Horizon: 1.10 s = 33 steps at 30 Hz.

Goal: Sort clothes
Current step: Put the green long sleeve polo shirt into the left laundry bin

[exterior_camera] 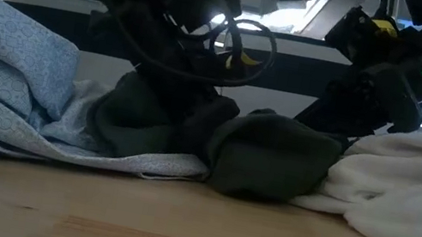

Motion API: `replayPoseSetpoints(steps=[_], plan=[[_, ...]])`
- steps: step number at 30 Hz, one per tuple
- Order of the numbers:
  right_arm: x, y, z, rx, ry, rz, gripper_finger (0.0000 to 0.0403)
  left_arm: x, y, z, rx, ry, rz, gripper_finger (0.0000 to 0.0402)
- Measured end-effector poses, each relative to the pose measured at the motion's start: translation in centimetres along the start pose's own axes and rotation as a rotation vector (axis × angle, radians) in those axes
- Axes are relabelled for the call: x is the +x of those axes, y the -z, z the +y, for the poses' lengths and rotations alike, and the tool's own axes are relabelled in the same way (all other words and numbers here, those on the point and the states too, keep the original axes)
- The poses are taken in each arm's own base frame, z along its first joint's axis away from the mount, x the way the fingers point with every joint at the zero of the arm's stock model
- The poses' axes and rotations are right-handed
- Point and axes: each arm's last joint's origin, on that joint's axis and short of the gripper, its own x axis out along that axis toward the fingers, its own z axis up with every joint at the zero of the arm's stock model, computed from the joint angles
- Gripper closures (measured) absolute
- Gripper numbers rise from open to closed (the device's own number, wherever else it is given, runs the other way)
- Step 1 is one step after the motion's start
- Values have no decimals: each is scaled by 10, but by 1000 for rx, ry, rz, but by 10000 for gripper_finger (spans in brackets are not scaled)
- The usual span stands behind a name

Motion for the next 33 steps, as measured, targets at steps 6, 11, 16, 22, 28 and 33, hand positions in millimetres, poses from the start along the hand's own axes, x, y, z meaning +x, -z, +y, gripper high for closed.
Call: replayPoseSetpoints(steps=[6, 11, 16, 22, 28, 33], plan=[[0, 1, 0, -3, 4, 4, 189, -8, -4, -5, 31, 14, -37, 390], [-1, 0, -1, -24, 10, 1, 189, -29, -15, -10, 45, 16, -101, 388], [-7, -7, -5, -10, 53, -36, 189, -58, -30, -14, 62, -1, -188, 395], [-17, -12, -10, -3, 58, -32, 189, -94, -42, -11, 86, -58, -253, 391], [-21, -12, -11, 3, 67, -24, 189, -126, -53, -6, 106, -115, -320, 392], [-21, -11, -11, -1, 66, -16, 189, -150, -63, 3, 120, -146, -379, 392]])
